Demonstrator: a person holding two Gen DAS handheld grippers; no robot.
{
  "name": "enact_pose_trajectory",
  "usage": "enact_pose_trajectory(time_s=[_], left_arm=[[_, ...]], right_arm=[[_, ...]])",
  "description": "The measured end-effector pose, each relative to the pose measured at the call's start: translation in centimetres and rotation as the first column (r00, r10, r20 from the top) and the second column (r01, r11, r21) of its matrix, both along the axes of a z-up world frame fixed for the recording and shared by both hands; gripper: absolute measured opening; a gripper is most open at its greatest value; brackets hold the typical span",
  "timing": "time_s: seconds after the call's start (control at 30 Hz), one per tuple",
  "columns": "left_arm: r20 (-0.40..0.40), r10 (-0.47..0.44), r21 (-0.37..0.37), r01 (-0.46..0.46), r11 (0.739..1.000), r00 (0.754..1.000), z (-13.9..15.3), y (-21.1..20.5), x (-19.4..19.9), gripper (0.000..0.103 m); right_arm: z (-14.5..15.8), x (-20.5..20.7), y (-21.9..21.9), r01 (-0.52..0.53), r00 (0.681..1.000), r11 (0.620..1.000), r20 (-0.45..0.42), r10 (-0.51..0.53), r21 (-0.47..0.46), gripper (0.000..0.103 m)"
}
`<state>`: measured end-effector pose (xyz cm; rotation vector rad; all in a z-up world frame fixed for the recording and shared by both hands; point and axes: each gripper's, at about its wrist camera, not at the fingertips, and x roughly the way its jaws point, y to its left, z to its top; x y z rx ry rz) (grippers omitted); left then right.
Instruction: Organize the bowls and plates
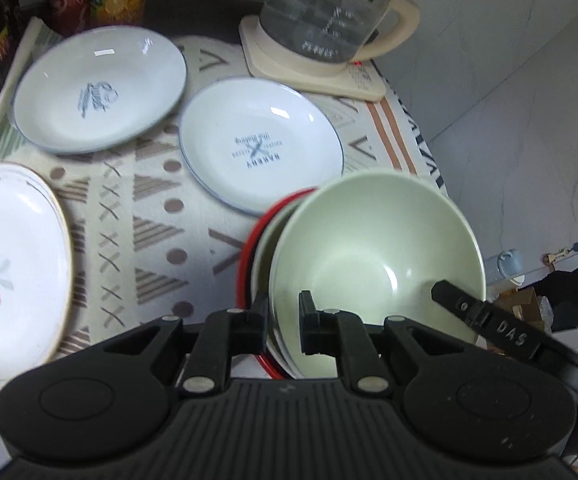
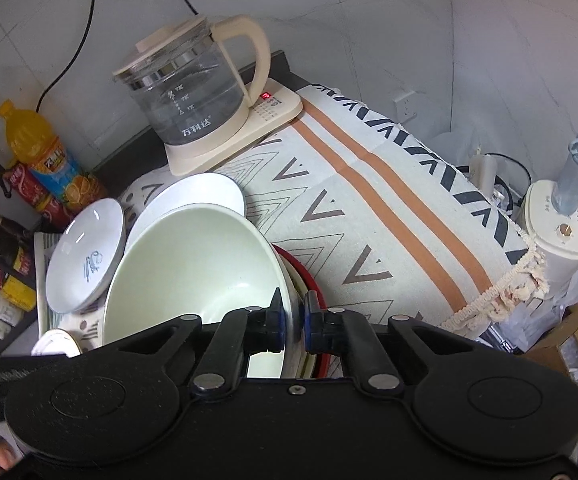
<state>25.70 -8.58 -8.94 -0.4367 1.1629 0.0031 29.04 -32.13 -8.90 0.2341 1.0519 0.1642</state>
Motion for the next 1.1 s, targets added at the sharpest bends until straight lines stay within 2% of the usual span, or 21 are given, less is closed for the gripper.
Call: enact_pose_trajectory(time_s=[0.1, 0.4, 0.57, 0.7, 0.8, 0.97, 1.1], left_arm=[[0.007, -0.002, 0.04, 0.002, 0.999, 1.0, 0.1, 0.2, 0.1, 0.012], [-0.016, 0.009, 0.043, -0.008, 0.999, 1.0, -1.4, 0.6, 0.2, 0.012], [-0.011, -0.006, 0.062, 0.006, 0.998, 1.0, -1.3, 0.5, 0.8, 0.012], [-0.01, -0.004, 0.061, 0.004, 0.998, 1.0, -1.1, 0.6, 1.0, 0.012], [-0.003, -0.005, 0.06, 0.006, 0.998, 1.0, -0.9, 0.7, 0.9, 0.012], [0.009, 0.001, 0.059, -0.002, 0.998, 1.0, -0.3, 1.2, 0.5, 0.021], [0.023, 0.024, 0.046, -0.025, 0.999, 0.999, 0.3, 1.8, 0.0, 0.023]], right_arm=[[-0.1, 0.1, 0.4, -0.016, 1.0, 1.0, 0.001, 0.016, -0.022, 0.008], [-0.1, 0.5, 0.8, -0.061, 0.998, 0.996, -0.009, 0.06, -0.063, 0.013], [0.9, 0.3, 0.8, -0.069, 0.997, 0.994, 0.026, 0.071, -0.082, 0.013], [1.0, 0.2, 0.5, -0.071, 0.996, 0.994, 0.044, 0.075, -0.077, 0.007], [0.4, 0.2, 0.6, -0.069, 0.996, 0.994, 0.044, 0.073, -0.081, 0.006], [-0.3, 0.3, 0.7, -0.063, 0.998, 0.994, 0.021, 0.065, -0.084, 0.005], [0.1, 0.6, 0.4, -0.062, 0.998, 0.996, -0.025, 0.06, -0.062, 0.009]])
